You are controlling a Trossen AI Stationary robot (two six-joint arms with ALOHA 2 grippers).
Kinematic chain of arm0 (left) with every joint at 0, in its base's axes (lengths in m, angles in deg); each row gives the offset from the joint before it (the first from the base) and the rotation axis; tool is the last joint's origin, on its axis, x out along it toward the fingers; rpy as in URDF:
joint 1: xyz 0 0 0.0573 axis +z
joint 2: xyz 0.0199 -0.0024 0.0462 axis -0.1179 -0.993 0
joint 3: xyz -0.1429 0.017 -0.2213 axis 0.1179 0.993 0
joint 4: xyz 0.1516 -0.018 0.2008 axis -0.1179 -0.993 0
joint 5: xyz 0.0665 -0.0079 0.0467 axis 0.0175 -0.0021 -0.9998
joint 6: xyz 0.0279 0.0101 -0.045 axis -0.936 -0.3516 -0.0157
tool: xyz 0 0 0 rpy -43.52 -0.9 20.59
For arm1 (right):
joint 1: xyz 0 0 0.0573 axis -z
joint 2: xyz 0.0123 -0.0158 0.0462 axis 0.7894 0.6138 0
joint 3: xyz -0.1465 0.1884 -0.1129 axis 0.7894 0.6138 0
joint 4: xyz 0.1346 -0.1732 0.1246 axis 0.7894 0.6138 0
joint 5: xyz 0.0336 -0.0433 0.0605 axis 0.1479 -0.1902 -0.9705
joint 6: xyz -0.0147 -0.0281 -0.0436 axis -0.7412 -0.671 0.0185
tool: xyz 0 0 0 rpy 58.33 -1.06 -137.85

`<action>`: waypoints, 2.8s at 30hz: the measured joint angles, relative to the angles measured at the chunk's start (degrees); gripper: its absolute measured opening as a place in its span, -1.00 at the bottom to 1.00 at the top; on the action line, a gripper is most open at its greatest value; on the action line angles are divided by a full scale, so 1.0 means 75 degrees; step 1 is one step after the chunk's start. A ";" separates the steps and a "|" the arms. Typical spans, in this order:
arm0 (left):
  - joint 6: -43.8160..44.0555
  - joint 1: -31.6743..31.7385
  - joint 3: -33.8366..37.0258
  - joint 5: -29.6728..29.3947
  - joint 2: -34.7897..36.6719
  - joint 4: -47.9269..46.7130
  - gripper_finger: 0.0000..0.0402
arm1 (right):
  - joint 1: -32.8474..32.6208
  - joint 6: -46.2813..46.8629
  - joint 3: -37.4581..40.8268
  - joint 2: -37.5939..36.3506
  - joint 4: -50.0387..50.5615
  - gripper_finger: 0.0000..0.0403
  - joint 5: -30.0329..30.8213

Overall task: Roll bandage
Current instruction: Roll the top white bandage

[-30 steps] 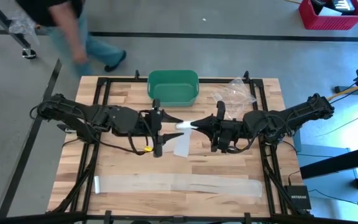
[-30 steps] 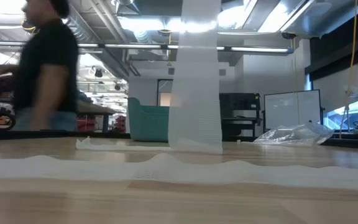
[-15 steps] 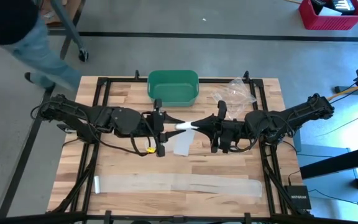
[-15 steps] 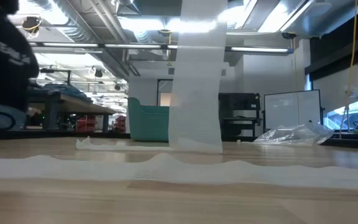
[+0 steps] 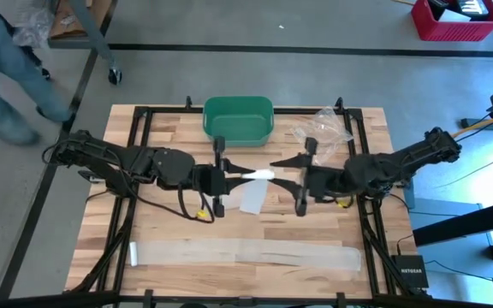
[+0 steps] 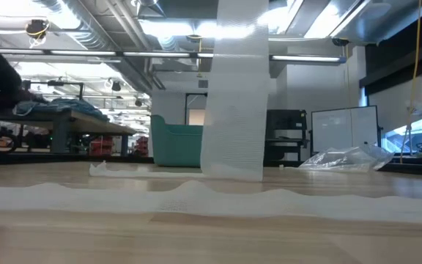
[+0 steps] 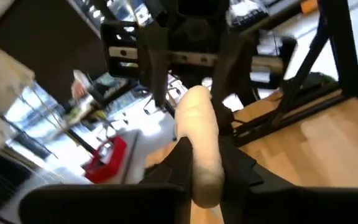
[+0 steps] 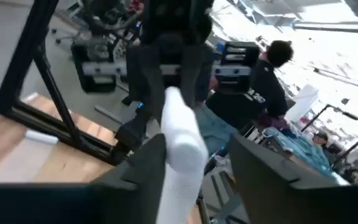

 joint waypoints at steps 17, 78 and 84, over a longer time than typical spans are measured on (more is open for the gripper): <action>-0.6958 -0.0082 0.0003 -0.1236 -0.0520 0.1701 -0.78 | 0.0264 0.1806 -0.0003 -0.0976 0.1336 0.19 0.0017; -0.8281 -0.0627 0.0003 -0.2416 -0.0597 0.2808 -0.76 | 0.1091 0.2202 -0.1524 -0.0504 0.4171 0.03 -0.0968; -0.7909 -0.0627 0.0003 -0.2416 -0.0597 0.2673 -0.76 | 0.1097 0.2202 -0.1833 -0.0502 0.4035 0.16 -0.2352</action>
